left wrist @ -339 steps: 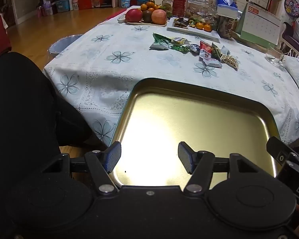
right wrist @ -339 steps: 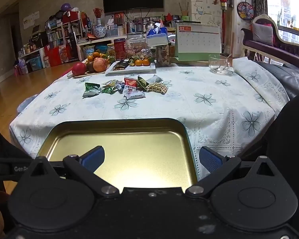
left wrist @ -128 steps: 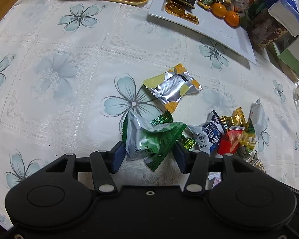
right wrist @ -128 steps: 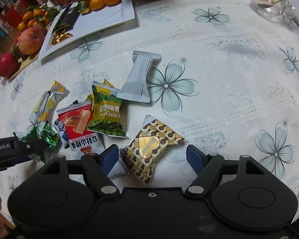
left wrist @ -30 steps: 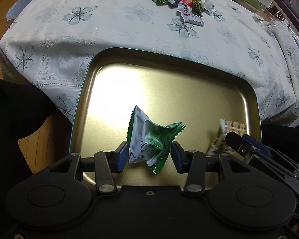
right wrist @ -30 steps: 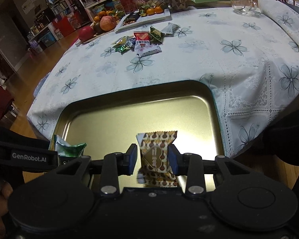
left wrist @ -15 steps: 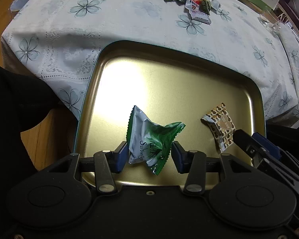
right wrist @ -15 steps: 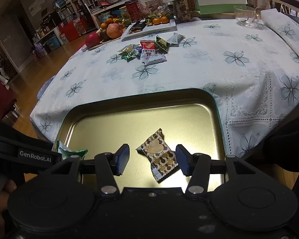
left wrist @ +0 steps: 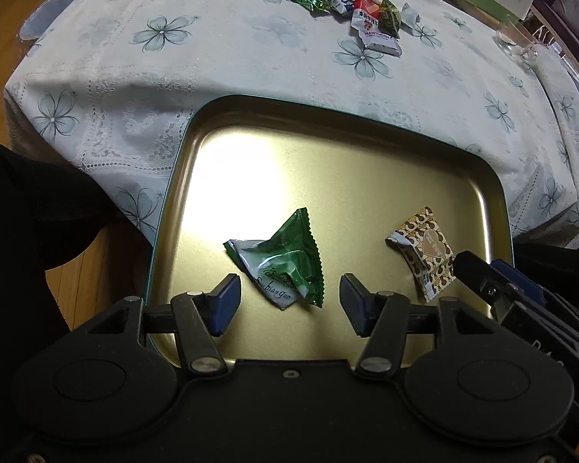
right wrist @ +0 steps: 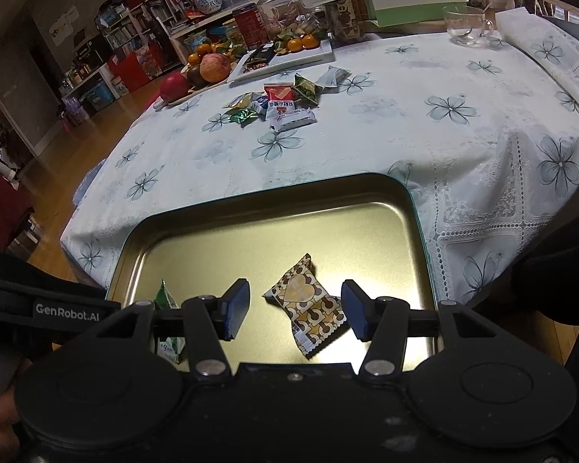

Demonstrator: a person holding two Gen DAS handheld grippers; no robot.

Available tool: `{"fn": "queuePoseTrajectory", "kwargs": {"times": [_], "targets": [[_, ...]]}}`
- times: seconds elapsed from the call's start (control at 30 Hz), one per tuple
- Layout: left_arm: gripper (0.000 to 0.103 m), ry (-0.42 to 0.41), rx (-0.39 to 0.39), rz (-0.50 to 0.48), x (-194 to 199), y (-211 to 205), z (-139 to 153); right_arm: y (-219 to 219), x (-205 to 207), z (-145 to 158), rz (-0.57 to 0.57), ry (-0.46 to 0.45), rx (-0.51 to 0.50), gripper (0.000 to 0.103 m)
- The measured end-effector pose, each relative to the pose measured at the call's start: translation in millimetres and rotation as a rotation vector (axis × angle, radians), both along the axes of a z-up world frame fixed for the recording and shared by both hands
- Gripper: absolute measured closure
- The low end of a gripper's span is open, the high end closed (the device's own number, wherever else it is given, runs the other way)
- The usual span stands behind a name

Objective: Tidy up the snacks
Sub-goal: 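Open right gripper to drop heart-print snack while left gripper releases green candy, then lift both tools away from the tray toward the snack pile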

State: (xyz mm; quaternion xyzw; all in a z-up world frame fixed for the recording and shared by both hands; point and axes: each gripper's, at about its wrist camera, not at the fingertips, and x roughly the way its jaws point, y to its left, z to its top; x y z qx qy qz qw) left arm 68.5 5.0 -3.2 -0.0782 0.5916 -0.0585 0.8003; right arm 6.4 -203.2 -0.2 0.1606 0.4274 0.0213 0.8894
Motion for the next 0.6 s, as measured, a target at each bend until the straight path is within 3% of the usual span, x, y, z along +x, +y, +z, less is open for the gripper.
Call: {"fn": "queuePoseTrajectory", "kwargs": {"times": [0.6], "targets": [[0.043,-0.029,0.072,0.054,17.4,12.2,5.7,1.3,12.1,-8.7,0.004,0.119,-0.004,0.044]]}}
